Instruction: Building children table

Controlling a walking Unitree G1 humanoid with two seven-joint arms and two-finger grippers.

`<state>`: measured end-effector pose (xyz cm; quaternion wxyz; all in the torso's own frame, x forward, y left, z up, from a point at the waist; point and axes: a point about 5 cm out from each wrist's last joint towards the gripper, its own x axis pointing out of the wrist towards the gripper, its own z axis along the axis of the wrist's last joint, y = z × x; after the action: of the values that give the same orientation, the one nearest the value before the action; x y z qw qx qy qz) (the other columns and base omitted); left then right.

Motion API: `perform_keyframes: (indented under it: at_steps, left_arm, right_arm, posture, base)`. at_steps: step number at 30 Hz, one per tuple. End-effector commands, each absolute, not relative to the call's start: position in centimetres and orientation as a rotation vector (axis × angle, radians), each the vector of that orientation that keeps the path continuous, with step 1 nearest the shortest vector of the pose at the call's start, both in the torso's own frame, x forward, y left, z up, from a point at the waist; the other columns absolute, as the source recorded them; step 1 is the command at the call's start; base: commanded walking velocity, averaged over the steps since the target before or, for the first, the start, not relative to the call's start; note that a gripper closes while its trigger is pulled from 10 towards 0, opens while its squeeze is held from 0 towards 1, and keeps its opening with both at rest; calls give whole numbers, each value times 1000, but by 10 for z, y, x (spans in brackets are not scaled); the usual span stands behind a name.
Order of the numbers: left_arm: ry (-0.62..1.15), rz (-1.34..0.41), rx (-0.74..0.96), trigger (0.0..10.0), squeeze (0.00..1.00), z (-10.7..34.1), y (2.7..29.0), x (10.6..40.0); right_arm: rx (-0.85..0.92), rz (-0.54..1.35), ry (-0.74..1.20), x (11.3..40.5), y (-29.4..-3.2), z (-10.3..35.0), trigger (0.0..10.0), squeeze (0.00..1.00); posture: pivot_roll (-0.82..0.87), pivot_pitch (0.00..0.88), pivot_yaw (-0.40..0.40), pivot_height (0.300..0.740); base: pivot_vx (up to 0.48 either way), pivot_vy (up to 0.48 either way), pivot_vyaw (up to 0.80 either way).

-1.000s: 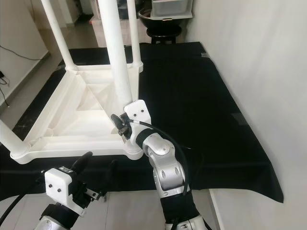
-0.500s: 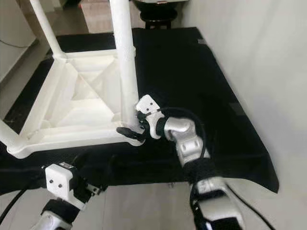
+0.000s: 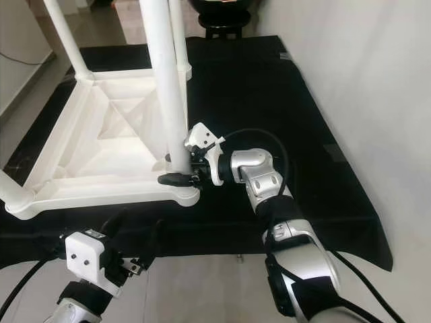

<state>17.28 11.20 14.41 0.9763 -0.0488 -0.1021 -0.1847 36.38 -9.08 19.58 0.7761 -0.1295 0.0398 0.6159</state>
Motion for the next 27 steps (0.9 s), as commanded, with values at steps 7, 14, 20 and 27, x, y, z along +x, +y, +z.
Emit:
perform_keyframes:
  at_steps: [7, 14, 20, 27]
  left_arm:
    - [-198, -373, -102, 10000, 0, 143, 111, 170]
    - [-196, -375, -103, 10000, 0, 143, 115, 169]
    - [-189, -393, -102, 10000, 0, 142, 117, 171]
    - [-189, -391, -101, 10000, 0, 142, 118, 172]
  right_arm:
    - [-237, 1294, 55, 360, -108, 185, 0, 0]
    - [-190, 395, 55, 333, -127, 148, 0, 0]
    - [-205, 479, 98, 298, -99, 130, 0, 0]
    - [-205, 524, 97, 308, -97, 134, 0, 0]
  posture:
    - [13, 129, 26, 740]
    - [0, 141, 38, 740]
    - [-10, 131, 50, 740]
    - [-8, 134, 49, 740]
  base:
    - [0, 0, 0]
    - [0, 0, 0]
    - [0, 0, 0]
    - [0, 0, 0]
